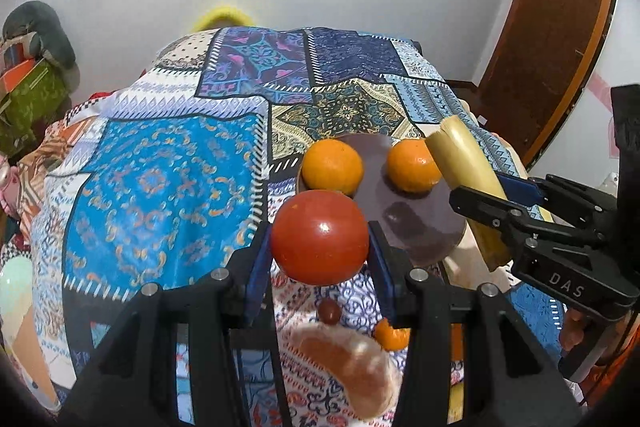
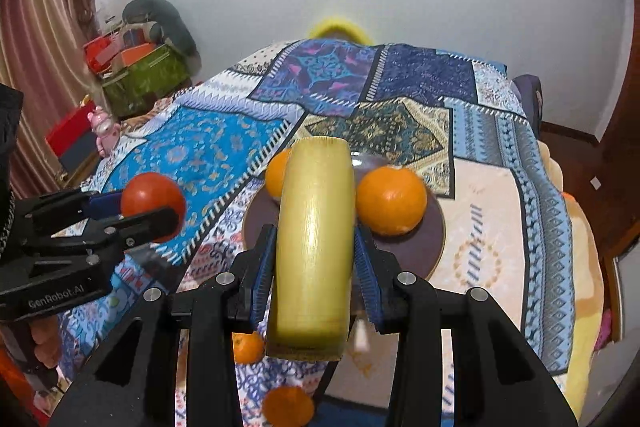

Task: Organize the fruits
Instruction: 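Place the corn cob on the plate with the right gripper while the left gripper places the tomato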

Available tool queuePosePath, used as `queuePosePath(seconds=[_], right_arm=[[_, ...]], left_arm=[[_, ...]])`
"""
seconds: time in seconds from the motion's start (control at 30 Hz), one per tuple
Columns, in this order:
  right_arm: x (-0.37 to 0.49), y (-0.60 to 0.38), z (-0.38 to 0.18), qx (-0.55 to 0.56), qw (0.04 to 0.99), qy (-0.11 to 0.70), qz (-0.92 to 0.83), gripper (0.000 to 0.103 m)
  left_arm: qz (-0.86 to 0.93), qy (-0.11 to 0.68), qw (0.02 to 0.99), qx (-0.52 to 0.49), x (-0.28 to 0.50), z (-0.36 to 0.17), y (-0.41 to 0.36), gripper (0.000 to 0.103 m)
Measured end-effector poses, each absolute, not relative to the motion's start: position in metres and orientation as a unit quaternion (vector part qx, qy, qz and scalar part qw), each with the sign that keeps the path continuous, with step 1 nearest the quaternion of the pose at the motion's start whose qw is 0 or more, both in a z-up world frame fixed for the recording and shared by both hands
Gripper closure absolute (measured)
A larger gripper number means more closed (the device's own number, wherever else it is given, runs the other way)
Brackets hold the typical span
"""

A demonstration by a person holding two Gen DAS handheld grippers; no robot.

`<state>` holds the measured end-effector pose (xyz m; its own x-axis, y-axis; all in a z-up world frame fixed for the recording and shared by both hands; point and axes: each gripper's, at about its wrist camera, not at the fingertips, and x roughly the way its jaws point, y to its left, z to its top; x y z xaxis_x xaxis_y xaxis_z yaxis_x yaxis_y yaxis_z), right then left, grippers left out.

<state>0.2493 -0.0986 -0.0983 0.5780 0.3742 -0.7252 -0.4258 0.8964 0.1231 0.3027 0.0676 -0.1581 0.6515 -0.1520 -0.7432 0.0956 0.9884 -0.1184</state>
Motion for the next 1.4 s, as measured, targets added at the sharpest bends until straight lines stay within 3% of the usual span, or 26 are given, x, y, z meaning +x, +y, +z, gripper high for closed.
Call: queuePosePath(seconds=[0.7, 1.4], right_arm=[[0.306, -0.091, -0.142, -0.035, 0.871, 0.435, 0.228, 0.067], [0.314, -0.090, -0.135, -0.040, 0.873, 0.426, 0.234, 0.067]], left_arm=[[-0.095, 0.439, 0.893, -0.035, 0.368, -0.200, 0.051, 0.057], [-0.104, 0.436, 0.893, -0.047, 0.371, -0.199, 0.052, 0.057]])
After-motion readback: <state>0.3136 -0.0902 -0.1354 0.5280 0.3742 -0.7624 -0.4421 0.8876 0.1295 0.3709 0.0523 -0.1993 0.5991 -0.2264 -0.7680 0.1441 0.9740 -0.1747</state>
